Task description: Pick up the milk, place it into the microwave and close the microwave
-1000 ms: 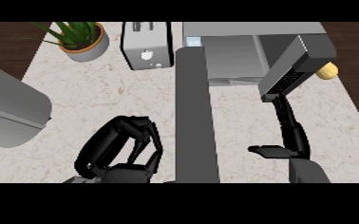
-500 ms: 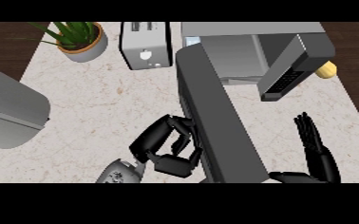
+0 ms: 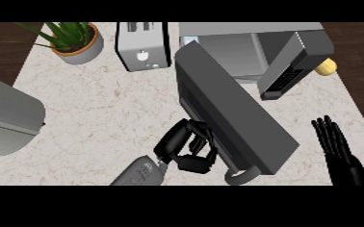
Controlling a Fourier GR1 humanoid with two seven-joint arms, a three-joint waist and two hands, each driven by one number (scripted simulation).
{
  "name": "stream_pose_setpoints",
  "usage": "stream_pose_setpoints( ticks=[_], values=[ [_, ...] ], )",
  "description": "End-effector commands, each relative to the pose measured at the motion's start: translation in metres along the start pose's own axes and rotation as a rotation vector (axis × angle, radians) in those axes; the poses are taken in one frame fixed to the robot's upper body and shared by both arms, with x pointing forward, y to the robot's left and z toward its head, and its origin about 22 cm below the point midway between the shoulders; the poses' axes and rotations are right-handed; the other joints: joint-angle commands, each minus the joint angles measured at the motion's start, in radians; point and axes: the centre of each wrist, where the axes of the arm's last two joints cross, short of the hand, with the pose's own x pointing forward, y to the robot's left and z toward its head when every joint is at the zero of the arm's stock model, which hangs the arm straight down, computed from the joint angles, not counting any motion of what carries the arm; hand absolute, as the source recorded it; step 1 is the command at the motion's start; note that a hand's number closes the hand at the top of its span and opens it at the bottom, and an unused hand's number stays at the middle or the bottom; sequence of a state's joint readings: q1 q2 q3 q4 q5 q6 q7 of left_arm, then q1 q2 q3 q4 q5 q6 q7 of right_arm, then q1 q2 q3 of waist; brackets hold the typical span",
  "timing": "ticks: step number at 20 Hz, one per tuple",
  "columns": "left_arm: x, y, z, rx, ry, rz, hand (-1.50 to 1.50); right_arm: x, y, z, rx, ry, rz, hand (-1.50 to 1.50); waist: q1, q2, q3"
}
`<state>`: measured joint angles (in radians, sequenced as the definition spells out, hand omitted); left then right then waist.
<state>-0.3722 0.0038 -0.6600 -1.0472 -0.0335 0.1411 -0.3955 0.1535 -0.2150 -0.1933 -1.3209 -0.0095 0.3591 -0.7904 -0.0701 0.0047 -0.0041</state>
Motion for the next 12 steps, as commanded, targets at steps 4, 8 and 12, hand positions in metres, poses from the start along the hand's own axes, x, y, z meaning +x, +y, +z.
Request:
stream_pose_setpoints(
  ticks=[4,8,12],
  values=[
    [-0.013,-0.023,-0.007,0.039,0.027,-0.023,1.50,0.030,0.004,-0.018,0.089,-0.098,-0.076,-1.50,-0.035,0.010,-0.001],
    [-0.011,-0.015,-0.022,0.034,0.066,0.022,1.50,0.051,0.007,-0.031,0.128,-0.117,-0.094,-1.50,-0.069,0.015,-0.002],
    [0.003,-0.024,-0.026,0.094,-0.011,0.062,1.50,0.064,0.004,-0.038,0.182,-0.129,-0.118,-1.50,-0.101,0.020,-0.004]
  ],
)
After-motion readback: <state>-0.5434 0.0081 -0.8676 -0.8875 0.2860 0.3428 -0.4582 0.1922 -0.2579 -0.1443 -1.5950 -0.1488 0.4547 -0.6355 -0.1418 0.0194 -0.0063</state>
